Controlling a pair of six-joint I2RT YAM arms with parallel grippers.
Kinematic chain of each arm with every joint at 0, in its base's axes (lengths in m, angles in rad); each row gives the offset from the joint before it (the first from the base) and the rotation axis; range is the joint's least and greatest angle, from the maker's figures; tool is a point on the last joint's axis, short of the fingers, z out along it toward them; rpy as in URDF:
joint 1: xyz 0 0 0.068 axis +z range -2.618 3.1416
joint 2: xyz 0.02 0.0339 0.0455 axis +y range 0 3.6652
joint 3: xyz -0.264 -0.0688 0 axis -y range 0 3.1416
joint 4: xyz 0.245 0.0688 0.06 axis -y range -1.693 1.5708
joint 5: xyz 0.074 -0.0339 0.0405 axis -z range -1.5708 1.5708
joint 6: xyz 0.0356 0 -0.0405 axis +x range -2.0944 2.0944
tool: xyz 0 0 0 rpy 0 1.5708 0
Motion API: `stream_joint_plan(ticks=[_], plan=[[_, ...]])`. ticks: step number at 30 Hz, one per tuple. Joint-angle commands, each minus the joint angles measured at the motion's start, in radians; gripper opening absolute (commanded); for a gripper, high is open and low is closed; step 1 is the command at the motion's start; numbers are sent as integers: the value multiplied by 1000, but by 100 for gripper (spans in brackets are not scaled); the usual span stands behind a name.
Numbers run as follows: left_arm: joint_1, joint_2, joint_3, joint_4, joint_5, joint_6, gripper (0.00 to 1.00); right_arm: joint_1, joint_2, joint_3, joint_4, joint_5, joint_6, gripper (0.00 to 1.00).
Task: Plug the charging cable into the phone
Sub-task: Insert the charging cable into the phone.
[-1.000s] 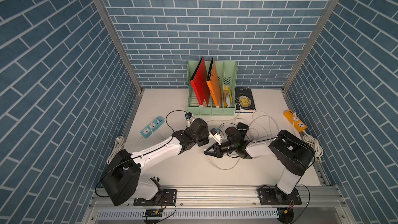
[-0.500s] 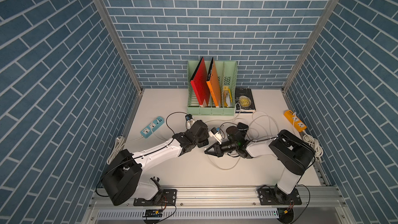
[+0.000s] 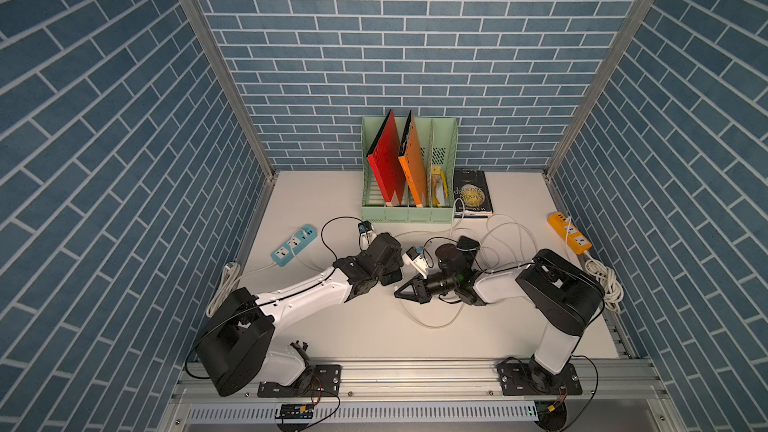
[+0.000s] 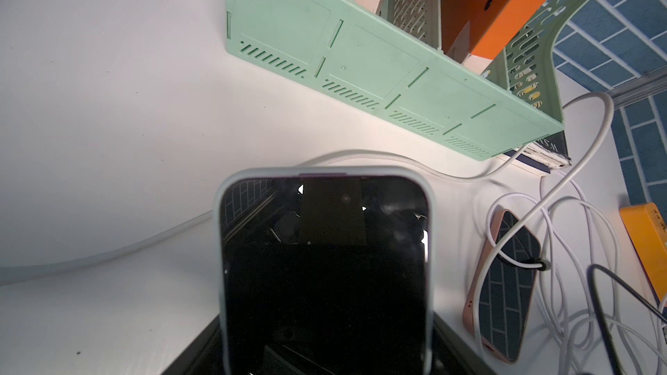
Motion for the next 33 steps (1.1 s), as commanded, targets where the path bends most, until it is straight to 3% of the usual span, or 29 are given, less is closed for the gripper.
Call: stream_joint_plan(ticks=[1, 33], plan=[[-19, -6, 3, 31, 16, 9, 0, 3, 12, 29, 23, -5, -9, 0], [-21, 1, 0, 53, 22, 2, 0, 17, 36, 57, -31, 34, -43, 0]])
